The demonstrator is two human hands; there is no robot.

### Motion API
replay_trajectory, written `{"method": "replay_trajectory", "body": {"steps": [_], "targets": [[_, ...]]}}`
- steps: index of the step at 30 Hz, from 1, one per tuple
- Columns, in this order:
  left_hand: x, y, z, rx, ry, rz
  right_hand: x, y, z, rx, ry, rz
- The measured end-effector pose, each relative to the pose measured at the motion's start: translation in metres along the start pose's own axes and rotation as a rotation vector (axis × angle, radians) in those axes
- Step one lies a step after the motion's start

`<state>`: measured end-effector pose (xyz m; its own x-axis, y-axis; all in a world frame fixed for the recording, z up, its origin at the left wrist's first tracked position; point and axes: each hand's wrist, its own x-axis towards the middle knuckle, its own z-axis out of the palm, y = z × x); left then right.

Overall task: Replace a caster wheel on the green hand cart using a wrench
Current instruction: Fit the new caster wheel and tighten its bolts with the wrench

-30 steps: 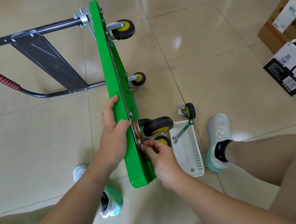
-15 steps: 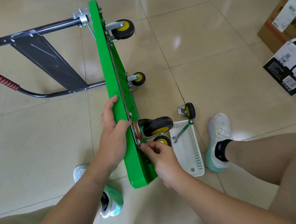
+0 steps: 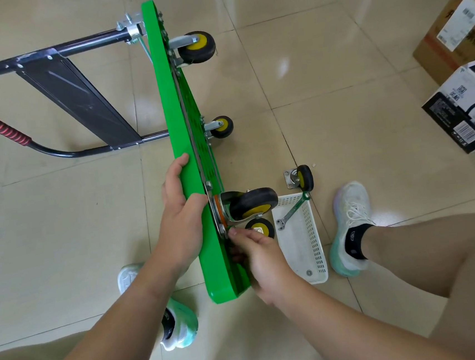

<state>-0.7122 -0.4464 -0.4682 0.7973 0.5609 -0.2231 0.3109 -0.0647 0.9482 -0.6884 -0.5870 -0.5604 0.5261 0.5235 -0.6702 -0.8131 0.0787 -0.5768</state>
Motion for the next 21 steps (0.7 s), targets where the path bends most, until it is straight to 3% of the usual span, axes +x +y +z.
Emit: {"method": "replay_trajectory", "body": {"steps": [9, 21], "targets": [[0.0000, -0.0004, -0.0005, 0.006, -0.010, 0.000, 0.0033, 0.0016, 0.0048, -0.330, 0.059, -0.091], [0.0006, -0.0004, 0.0002, 0.002, -0.005, -0.003, 0.0050, -0.0004, 0.0036, -0.425, 0.058, -0.119]]}}
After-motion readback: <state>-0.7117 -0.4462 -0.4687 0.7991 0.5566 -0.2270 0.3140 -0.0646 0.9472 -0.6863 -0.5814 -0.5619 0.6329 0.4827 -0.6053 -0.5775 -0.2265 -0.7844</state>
